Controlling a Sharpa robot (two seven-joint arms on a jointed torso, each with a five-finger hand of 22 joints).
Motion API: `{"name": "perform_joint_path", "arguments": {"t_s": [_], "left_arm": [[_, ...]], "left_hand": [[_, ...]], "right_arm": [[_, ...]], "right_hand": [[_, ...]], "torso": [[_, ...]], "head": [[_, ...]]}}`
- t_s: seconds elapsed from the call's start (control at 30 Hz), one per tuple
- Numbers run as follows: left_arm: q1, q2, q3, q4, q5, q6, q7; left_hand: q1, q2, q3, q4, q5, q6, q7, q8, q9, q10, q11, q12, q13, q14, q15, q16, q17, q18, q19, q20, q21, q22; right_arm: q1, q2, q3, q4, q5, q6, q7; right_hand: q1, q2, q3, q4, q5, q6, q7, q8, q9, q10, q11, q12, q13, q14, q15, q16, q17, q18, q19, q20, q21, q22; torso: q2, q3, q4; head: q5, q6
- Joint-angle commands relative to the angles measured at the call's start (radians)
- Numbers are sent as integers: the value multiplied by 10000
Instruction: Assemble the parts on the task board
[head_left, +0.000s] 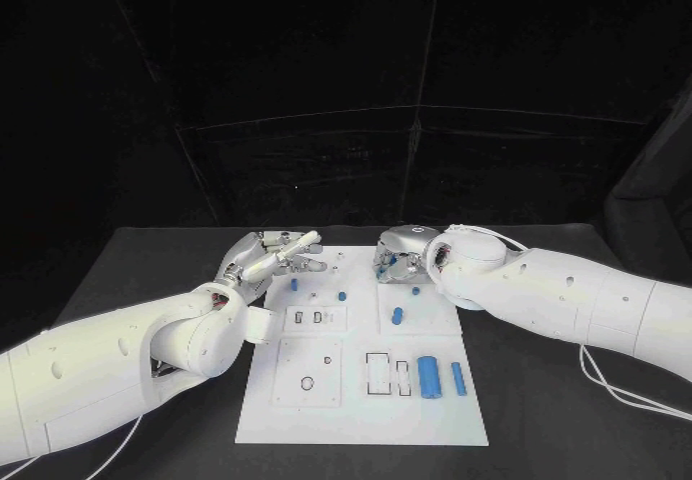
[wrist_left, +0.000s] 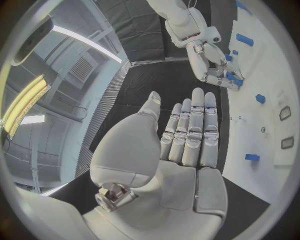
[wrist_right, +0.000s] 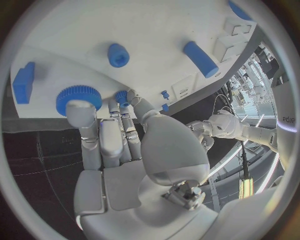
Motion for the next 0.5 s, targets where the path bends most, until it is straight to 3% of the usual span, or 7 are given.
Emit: {"name": "perform_joint_path", "arguments": {"t_s": [0.03,0.2,0.37,0.5], "left_arm": [[17,-6,8,8,10,192,-22],[18,-5,8,3,10,207,-58],[18,-5,8,6,10,226,-81],[18,-23,8,18,10,233,-91]], "left_hand": [[-70,11,-44,-7,-26,-20,84,-71,-16,-46,53,-55,-12,38,30,-65,19,55,61,4,-61,-16],[-73,27,-47,-12,-25,-31,89,-82,-16,-58,58,-66,-13,40,33,-68,30,55,68,5,-69,-21],[-74,42,-48,-17,-25,-36,92,-89,-16,-65,61,-74,-14,41,35,-71,37,55,74,6,-74,-25],[-76,49,-49,-18,-26,-40,93,-92,-15,-69,62,-77,-14,41,36,-73,41,54,76,7,-77,-28]], "right_arm": [[22,11,7,7,-130,85,-9],[22,13,7,7,-158,-101,-9],[21,-58,7,136,-123,-843,64],[20,-157,7,457,61,-1645,47]], "right_hand": [[157,178,349,-26,-315,143,-23,-22,2,63,-21,26,-3,246,23,95,34,-158,-75,-7,131,85],[408,371,962,-39,-921,297,-51,-5,11,306,-77,98,14,239,-14,149,71,-159,-127,-34,260,196],[596,331,1504,-34,-999,491,-90,26,27,732,-170,254,67,233,-79,189,89,-195,-98,-90,515,503],[548,215,1774,12,-1006,547,-112,5,19,853,-201,271,72,229,-103,213,107,-211,-112,-120,619,611]], "torso": [[25,8,-1],[36,6,-4],[32,20,7],[23,8,12]], "head": [[9,13],[9,10],[18,16],[37,58]]}}
